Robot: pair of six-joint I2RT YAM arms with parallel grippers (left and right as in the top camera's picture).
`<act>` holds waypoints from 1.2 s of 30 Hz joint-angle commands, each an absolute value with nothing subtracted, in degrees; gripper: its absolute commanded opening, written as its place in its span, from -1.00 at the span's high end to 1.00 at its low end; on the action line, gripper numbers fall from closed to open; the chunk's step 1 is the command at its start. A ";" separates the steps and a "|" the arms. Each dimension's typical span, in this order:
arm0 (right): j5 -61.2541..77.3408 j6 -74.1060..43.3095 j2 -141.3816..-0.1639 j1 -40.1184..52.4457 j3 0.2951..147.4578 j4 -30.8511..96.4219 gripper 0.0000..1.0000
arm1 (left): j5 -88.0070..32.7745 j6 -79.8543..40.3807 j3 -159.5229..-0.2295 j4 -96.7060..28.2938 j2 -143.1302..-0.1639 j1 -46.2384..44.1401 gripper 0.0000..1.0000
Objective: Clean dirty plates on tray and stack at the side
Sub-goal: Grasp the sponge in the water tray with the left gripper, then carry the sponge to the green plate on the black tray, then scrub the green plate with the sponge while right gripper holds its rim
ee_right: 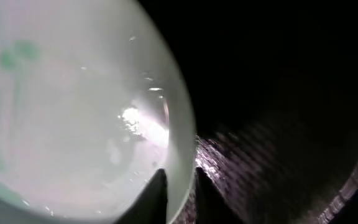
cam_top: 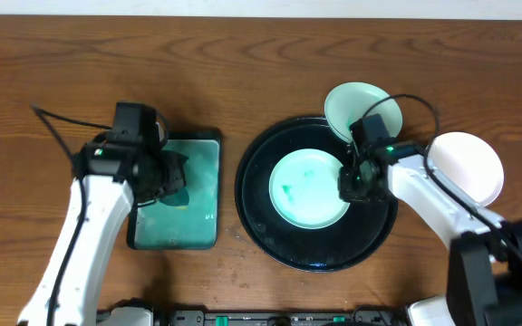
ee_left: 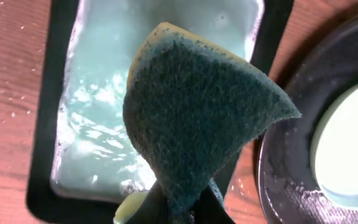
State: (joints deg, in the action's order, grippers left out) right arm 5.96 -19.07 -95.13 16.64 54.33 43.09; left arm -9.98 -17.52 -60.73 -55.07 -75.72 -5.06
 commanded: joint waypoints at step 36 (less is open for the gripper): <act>11.42 -15.81 -101.21 20.36 53.39 38.59 0.98 | -22.20 -38.89 -60.12 -13.10 -112.38 -39.94 0.85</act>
State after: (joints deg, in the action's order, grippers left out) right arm 8.99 -15.77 -99.13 18.24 54.43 38.35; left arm -20.27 -36.40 -60.62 -13.61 -107.68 -39.72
